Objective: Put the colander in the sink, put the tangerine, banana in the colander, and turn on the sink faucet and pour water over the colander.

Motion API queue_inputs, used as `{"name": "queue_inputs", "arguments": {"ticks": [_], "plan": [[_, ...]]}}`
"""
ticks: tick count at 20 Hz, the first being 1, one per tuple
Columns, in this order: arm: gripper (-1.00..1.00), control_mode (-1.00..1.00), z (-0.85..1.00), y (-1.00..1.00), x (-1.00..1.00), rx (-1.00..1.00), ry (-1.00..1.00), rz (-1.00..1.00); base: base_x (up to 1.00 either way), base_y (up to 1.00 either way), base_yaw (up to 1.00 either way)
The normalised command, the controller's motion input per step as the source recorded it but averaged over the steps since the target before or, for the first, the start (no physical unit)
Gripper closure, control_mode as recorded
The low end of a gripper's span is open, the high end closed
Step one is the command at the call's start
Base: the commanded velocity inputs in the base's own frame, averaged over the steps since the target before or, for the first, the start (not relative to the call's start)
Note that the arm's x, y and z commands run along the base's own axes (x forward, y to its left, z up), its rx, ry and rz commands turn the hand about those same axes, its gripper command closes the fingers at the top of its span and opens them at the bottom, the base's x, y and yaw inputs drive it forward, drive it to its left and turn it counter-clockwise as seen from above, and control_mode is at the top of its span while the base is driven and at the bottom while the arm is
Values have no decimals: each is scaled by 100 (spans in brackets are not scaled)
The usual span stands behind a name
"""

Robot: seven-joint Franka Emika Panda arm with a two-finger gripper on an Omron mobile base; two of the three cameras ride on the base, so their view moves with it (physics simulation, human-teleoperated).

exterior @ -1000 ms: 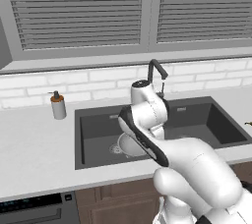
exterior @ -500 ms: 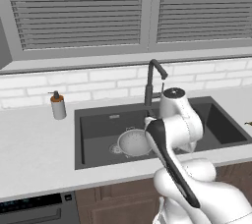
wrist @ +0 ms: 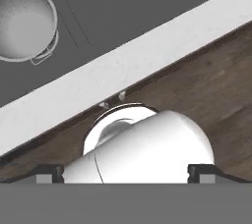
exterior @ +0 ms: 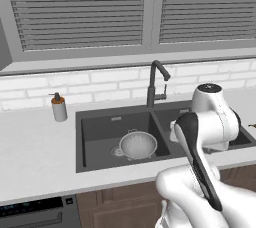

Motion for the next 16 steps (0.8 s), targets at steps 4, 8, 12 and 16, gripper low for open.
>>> {"name": "queue_inputs", "arguments": {"ticks": [4,8,12,16], "plan": [[-100,-100,8,-58,-32,0,11,12,0,0,0],[-100,-100,1,-63,-34,0,3,6,0,0,0],[-100,-100,0,-78,-10,0,1,4,0,0,0],[-100,-100,0,-85,0,0,1,6,0,0,0]]}}
